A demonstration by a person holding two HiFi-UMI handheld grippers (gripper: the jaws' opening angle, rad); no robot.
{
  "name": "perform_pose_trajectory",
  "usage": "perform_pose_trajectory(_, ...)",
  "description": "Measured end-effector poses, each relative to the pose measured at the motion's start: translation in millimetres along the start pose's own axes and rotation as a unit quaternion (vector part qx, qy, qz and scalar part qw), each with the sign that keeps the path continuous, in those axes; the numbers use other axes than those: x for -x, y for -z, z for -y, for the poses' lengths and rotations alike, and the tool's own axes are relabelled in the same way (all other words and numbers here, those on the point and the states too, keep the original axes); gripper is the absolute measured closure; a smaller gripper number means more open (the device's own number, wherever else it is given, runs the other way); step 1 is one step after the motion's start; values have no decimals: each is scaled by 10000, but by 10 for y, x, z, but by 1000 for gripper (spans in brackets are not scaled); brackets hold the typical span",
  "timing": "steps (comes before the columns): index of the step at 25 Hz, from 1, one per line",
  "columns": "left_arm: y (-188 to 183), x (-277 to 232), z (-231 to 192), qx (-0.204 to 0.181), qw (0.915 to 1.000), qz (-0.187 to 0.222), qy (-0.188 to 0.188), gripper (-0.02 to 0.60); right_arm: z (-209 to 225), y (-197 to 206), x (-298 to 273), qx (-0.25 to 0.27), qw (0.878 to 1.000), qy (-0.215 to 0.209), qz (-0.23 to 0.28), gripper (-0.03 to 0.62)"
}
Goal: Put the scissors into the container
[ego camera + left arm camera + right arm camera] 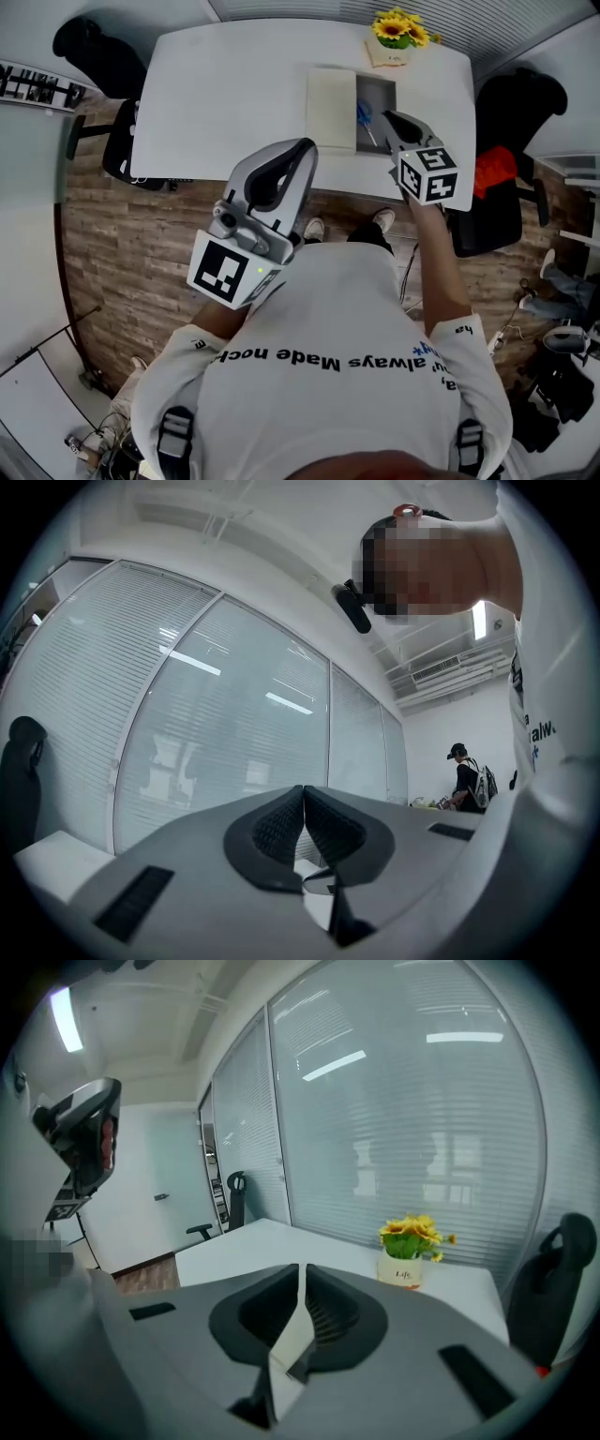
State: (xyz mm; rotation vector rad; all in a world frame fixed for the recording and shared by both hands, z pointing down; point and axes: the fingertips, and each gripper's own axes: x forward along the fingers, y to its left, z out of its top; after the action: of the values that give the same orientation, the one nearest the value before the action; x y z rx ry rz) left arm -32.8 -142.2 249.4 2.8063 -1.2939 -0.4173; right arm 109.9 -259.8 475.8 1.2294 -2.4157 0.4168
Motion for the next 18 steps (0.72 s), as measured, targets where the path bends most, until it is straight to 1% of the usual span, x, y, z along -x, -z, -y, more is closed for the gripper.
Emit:
perform_pose_trajectory(4, 1, 40, 60, 15, 10000, 8, 80, 561, -202, -131, 266, 224, 9995, -77, 215, 569)
perform_pose_trajectory(9, 17, 115, 120, 23, 9999, -24, 160, 561, -437, -339, 601, 434, 9977, -66, 510, 579)
perform_pose_trajectory(13, -4, 198, 108, 28, 9999, -30, 160, 561, -626, -468, 818, 527, 9963, -83, 677, 582)
perform_pose_trajectory(18, 0, 231, 87, 62, 9998, -39, 171, 561, -825, -614, 1026, 792, 9927, -69, 903, 583)
